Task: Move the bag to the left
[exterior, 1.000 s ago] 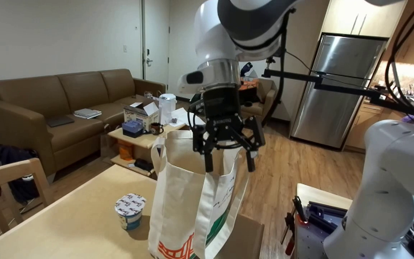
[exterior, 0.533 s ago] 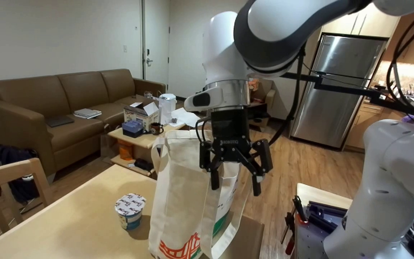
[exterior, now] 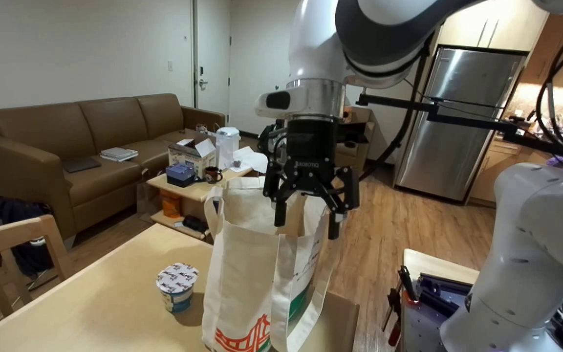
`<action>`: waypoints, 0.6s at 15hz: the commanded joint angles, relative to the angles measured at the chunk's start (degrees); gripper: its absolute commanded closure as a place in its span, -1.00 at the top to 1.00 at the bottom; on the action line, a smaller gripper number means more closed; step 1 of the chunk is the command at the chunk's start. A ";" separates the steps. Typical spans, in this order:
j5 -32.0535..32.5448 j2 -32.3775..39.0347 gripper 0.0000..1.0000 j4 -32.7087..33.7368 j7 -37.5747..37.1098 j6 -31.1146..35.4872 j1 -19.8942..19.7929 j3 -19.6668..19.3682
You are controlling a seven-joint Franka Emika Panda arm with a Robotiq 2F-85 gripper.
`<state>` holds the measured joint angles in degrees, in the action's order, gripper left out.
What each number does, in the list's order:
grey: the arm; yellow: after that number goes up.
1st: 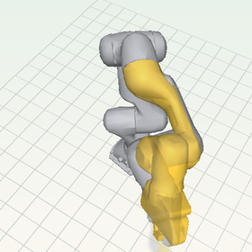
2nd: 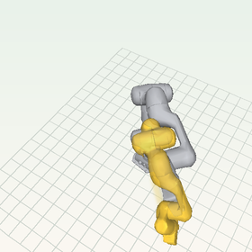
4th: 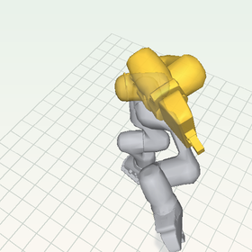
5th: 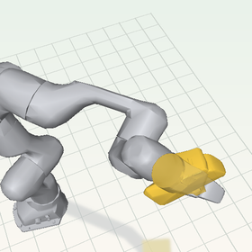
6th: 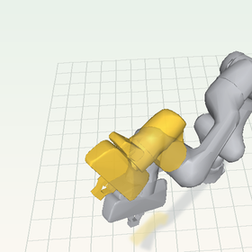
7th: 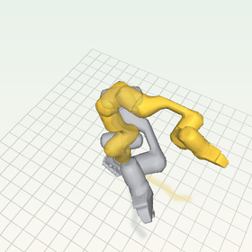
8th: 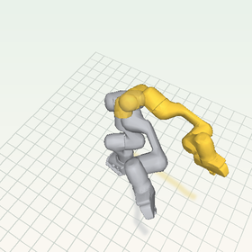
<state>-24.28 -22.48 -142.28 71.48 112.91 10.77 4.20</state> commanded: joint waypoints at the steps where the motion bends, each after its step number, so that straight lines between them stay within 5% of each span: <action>1: 1.53 -1.86 1.00 -2.48 -4.94 2.71 -0.25 -0.35; 7: 6.27 -0.78 1.00 -7.28 -20.00 8.28 -1.34 0.09; 8: 6.65 -0.31 0.50 -7.71 -21.39 8.53 -1.05 -0.21; 9: 7.13 0.24 0.47 -7.93 -22.67 8.72 -0.78 -0.29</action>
<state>-19.34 -22.92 -148.74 53.99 119.62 9.93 3.64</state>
